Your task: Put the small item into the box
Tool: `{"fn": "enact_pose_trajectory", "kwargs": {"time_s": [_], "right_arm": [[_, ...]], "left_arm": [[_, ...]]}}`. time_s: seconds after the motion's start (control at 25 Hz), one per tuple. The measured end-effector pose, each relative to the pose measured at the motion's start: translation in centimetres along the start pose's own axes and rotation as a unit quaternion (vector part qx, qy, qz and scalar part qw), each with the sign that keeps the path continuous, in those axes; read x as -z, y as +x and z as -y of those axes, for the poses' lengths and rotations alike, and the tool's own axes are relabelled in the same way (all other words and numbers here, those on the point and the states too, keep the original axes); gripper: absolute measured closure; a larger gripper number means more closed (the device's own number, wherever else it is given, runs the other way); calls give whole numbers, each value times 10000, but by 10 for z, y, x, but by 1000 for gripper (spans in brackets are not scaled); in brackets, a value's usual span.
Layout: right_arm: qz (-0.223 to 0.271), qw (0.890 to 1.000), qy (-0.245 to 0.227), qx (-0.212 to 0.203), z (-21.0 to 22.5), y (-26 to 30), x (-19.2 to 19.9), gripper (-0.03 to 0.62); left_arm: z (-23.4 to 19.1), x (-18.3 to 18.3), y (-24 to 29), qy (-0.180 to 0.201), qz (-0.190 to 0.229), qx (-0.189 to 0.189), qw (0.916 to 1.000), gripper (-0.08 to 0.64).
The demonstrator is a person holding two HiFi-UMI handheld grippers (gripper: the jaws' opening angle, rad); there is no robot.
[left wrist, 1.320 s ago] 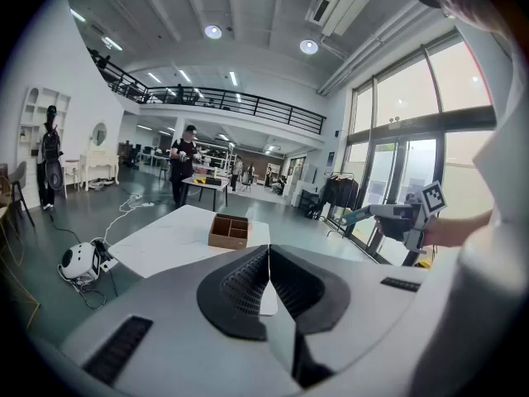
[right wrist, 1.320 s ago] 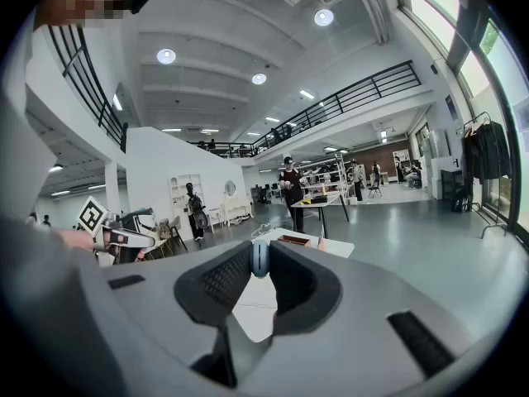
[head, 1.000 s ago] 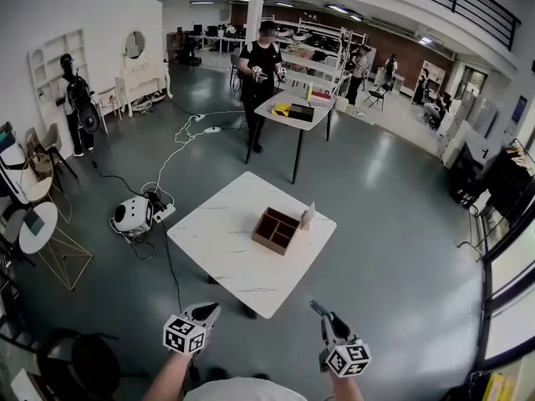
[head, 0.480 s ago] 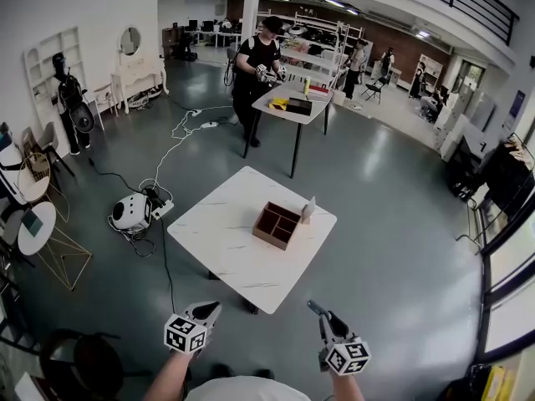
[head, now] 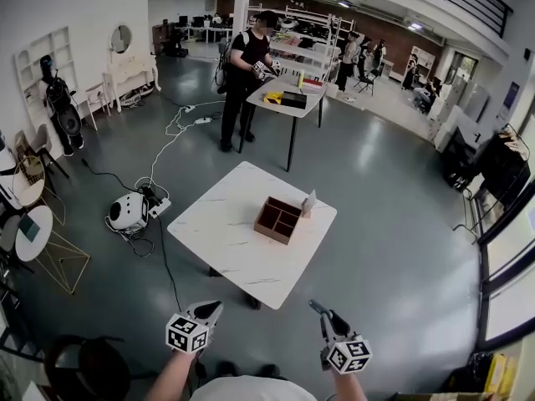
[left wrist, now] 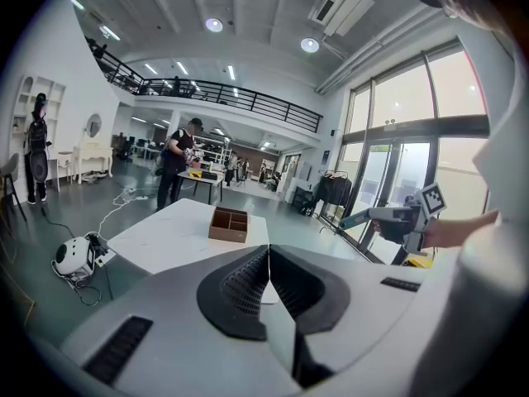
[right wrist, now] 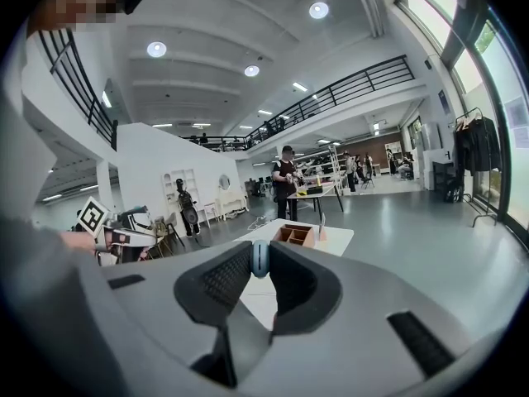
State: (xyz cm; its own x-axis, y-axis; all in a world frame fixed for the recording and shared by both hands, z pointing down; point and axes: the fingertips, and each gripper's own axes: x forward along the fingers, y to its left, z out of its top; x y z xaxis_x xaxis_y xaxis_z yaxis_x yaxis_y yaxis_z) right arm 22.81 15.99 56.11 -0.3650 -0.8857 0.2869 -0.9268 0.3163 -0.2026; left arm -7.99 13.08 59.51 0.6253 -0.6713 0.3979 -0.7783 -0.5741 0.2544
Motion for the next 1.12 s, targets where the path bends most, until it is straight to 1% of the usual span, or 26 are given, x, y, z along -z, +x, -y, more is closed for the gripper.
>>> {"fn": "enact_pose_trajectory", "kwargs": {"time_s": [0.2, 0.4, 0.76, 0.92, 1.12], "right_arm": [[10, 9999, 65, 88, -16, 6, 5, 509], [4, 10000, -72, 65, -38, 11, 5, 509], [-18, 9995, -319, 74, -57, 14, 0, 509], [24, 9993, -352, 98, -62, 16, -4, 509], [-72, 9990, -436, 65, -70, 19, 0, 509]], "left_arm": [[-7, 1, -3, 29, -26, 160, 9999, 545], [-16, 4, -8, 50, -63, 259, 9996, 545], [-28, 10, -21, 17, -78, 294, 9995, 545], [-31, 10, -23, 48, -55, 343, 9994, 545], [-35, 11, -25, -5, -41, 339, 9994, 545]]}}
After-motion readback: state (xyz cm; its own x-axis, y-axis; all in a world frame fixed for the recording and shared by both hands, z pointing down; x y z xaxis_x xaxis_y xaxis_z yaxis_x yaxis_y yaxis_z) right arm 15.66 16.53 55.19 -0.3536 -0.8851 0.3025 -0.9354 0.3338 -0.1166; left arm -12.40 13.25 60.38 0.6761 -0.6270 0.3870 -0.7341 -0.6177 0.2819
